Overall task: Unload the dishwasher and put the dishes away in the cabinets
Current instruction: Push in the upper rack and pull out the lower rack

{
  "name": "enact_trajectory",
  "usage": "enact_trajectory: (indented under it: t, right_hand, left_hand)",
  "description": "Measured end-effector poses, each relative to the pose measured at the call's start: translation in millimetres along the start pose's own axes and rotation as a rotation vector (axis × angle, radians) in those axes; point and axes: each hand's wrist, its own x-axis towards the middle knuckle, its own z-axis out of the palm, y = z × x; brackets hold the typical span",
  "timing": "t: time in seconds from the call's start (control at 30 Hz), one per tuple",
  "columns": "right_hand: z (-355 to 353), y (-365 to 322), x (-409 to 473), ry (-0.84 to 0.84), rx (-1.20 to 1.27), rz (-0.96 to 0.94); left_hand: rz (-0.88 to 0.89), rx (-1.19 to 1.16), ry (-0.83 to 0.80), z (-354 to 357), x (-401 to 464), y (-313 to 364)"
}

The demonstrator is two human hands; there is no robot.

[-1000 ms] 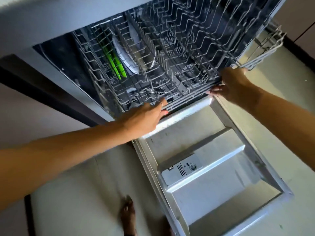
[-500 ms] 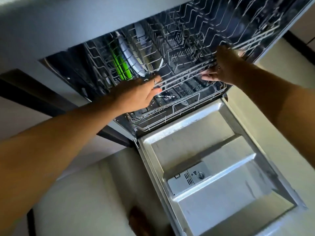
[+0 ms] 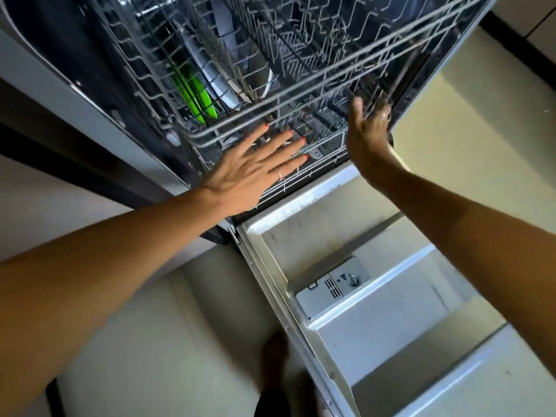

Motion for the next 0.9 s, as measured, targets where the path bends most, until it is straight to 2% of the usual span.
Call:
enact_trajectory:
  t: [0.07,0.17,0.3,0.4,0.57,0.77,0.9]
  right_hand:
    - [14,19,-2,-0.158,-0.189,0.071]
    - [39,42,-3,-0.368,-0.463,0.052]
    - [73,57,-1,-0.488,-0.846,-0.285]
    - [88,60,10,-0.480,-1.017,-0.473]
    - [94,75,33,-0.496,-1.115,-0.480]
    - [101,78,45,-0.417,-1.106,-0.569]
    - [100,60,44,-0.434,-1.119,-0.528]
  left_hand:
    - [-0.057,-0.037,-0.160,19,3,4]
    - [-0.194,-0.152,-0.229,49,9,8]
    - [-0.409,-0.443,-0.258,71,19,16]
    - [-0.540,-0.637,-0.394,88,36,26]
    - [-0.639,-0.817,-0.620,118,53,37]
    - [-0.651,-0.941,-0.545,131,53,38]
    - [-0.602,-0.872,-0.563,130,43,45]
